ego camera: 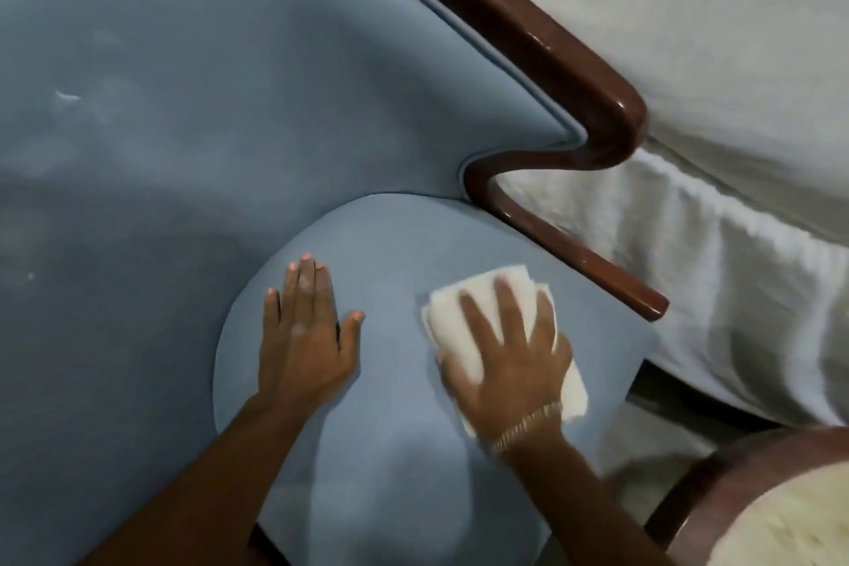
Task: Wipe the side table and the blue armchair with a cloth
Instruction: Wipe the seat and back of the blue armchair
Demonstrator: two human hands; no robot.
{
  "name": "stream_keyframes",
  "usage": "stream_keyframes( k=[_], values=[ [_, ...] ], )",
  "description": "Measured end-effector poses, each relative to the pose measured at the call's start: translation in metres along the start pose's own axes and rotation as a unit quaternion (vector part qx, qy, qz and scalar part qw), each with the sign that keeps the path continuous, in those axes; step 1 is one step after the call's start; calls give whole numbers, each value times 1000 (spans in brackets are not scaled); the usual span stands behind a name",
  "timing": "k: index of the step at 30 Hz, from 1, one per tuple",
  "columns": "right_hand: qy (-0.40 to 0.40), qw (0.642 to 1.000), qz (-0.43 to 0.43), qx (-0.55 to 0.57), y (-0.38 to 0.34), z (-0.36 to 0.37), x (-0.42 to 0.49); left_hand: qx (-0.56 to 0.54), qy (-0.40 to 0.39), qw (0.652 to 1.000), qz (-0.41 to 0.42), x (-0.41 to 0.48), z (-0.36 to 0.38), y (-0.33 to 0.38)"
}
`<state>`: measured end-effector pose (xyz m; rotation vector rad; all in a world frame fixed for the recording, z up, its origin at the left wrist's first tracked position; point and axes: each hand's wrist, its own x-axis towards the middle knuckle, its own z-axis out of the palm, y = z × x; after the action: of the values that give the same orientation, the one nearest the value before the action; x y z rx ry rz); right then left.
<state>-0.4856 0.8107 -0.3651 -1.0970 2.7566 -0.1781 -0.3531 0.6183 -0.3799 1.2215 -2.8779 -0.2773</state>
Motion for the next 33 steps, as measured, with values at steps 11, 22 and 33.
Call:
stream_keyframes(
  k=[11, 22, 33],
  values=[
    [18, 985, -169, 11, -52, 25, -21, -33, -40, 998, -24, -1, 7, -22],
    [-38, 996, -79, 30, -98, 29, -7, 20, -207, 977, 52, -5, -119, -52],
    [-124, 992, -33, 1, -54, -11, -20, 158, -56, 986, 10, -162, -255, -103]
  ],
)
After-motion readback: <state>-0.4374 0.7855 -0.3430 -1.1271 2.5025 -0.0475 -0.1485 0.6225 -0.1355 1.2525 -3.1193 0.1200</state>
